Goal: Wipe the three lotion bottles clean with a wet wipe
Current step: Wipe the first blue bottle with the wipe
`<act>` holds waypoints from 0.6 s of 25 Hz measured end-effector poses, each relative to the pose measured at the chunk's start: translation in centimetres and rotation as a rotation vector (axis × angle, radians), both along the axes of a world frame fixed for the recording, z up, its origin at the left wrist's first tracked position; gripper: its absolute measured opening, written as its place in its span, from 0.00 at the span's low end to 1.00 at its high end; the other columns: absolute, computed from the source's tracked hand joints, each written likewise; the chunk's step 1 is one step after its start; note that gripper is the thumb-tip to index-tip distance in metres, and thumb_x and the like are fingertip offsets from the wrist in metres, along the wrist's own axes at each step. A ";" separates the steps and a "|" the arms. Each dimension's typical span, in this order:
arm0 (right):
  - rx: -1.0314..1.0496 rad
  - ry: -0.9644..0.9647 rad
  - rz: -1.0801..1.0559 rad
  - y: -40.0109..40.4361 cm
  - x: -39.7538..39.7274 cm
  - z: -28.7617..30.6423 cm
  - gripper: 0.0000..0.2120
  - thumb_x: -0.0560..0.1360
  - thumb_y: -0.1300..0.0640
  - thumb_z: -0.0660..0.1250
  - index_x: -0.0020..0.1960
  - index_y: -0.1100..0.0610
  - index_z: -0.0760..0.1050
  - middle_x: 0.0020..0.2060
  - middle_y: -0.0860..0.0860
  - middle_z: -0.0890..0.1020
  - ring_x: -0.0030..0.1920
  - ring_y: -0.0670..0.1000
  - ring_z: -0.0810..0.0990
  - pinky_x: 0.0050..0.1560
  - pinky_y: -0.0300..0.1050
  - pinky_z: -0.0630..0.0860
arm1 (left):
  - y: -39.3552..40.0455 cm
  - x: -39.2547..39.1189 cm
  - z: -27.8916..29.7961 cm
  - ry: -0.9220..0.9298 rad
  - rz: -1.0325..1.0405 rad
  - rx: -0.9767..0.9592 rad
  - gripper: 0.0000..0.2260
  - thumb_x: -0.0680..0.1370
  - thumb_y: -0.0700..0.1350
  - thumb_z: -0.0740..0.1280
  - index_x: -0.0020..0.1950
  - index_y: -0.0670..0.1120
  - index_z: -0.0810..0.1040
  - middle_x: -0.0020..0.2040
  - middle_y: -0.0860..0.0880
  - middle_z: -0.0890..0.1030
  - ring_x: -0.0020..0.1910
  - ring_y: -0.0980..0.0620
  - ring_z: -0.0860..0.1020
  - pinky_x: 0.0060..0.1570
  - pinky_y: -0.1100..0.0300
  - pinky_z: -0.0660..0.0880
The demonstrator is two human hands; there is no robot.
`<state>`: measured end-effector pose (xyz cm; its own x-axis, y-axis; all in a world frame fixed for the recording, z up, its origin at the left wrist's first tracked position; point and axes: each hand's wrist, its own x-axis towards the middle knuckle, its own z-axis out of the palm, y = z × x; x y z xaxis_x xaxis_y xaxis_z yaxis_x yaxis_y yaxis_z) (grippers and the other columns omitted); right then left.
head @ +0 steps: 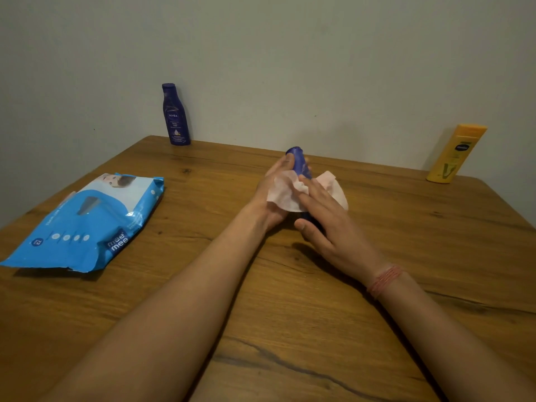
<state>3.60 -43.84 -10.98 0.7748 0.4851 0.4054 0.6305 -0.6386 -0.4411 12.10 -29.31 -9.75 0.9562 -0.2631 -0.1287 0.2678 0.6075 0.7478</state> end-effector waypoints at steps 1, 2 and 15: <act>0.041 -0.003 -0.018 0.0 0.1 0.0 0.29 0.80 0.39 0.50 0.78 0.48 0.54 0.78 0.42 0.49 0.77 0.38 0.44 0.74 0.35 0.45 | -0.4 -0.2 0.0 -0.031 -0.052 0.015 0.28 0.74 0.47 0.71 0.71 0.39 0.70 0.61 0.43 0.79 0.58 0.44 0.78 0.52 0.49 0.81; 0.080 -0.003 -0.042 -0.1 0.2 0.0 0.30 0.80 0.39 0.50 0.79 0.48 0.53 0.78 0.42 0.48 0.77 0.39 0.43 0.74 0.35 0.44 | -0.7 -0.5 -0.1 -0.079 -0.093 0.039 0.23 0.78 0.45 0.68 0.70 0.38 0.70 0.58 0.41 0.80 0.57 0.44 0.79 0.56 0.49 0.80; -0.160 0.148 0.018 0.7 -0.6 0.2 0.30 0.79 0.37 0.47 0.79 0.45 0.48 0.77 0.38 0.43 0.76 0.37 0.38 0.76 0.42 0.44 | 0.8 0.1 -0.1 -0.057 0.170 0.044 0.18 0.83 0.54 0.58 0.56 0.42 0.79 0.53 0.45 0.80 0.52 0.49 0.78 0.49 0.53 0.76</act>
